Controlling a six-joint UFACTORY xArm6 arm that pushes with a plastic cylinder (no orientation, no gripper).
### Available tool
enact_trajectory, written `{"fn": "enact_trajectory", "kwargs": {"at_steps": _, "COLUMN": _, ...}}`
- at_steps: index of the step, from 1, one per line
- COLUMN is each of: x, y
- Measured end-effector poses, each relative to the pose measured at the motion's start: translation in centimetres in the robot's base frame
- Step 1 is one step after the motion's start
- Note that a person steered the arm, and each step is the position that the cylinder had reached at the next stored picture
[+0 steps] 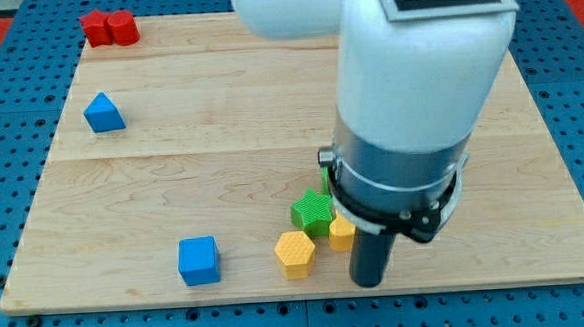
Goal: Move the yellow heart to the top right side of the green circle
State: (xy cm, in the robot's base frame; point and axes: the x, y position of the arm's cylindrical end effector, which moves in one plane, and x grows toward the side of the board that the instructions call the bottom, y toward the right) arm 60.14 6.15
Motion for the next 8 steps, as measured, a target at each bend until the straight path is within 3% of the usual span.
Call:
{"fn": "enact_trajectory", "kwargs": {"at_steps": 2, "x": -0.2, "y": -6.1}}
{"fn": "enact_trajectory", "kwargs": {"at_steps": 4, "x": -2.3, "y": -2.5}}
{"fn": "enact_trajectory", "kwargs": {"at_steps": 8, "x": -6.7, "y": -0.8}}
